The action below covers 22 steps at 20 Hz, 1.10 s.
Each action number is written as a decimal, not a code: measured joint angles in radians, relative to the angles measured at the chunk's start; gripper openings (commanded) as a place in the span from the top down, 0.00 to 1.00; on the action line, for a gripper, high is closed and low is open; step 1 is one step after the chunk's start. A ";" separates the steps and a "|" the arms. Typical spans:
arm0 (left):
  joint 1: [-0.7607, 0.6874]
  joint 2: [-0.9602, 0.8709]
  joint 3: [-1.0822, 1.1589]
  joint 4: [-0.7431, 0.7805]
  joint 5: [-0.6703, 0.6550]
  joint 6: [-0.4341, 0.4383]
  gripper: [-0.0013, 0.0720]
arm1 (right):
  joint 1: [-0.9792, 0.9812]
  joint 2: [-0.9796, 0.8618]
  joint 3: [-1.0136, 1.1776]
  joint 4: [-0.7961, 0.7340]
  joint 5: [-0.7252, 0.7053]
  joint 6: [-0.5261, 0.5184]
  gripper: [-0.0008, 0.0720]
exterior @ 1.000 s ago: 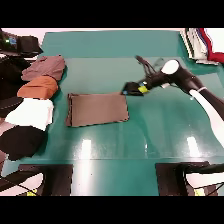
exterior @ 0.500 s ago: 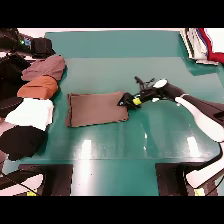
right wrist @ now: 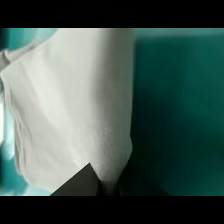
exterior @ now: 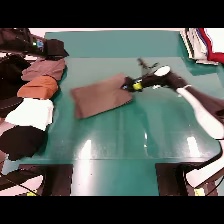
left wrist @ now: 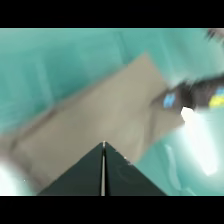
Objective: Fold the shirts.
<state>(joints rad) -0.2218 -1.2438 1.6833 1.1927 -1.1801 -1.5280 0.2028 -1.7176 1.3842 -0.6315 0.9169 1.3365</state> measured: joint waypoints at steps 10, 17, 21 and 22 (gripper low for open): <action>-0.134 0.000 -0.001 0.009 0.081 -0.013 0.95 | -0.882 0.406 -0.277 -0.267 -0.017 0.043 0.96; -0.143 0.000 -0.002 0.008 0.087 -0.032 0.95 | -1.216 0.477 -0.335 -0.307 0.016 0.051 0.96; -0.144 0.000 -0.002 0.008 0.087 -0.035 0.95 | -1.188 0.483 -0.340 -0.407 0.068 0.108 0.96; -0.144 0.000 -0.002 0.008 0.087 -0.035 0.95 | -1.160 0.483 -0.341 -0.452 0.087 0.130 0.90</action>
<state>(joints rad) -0.3660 -1.2442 1.6817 1.2007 -1.0931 -1.5631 -0.9577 -1.2343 1.0431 -1.0832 1.0042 1.4670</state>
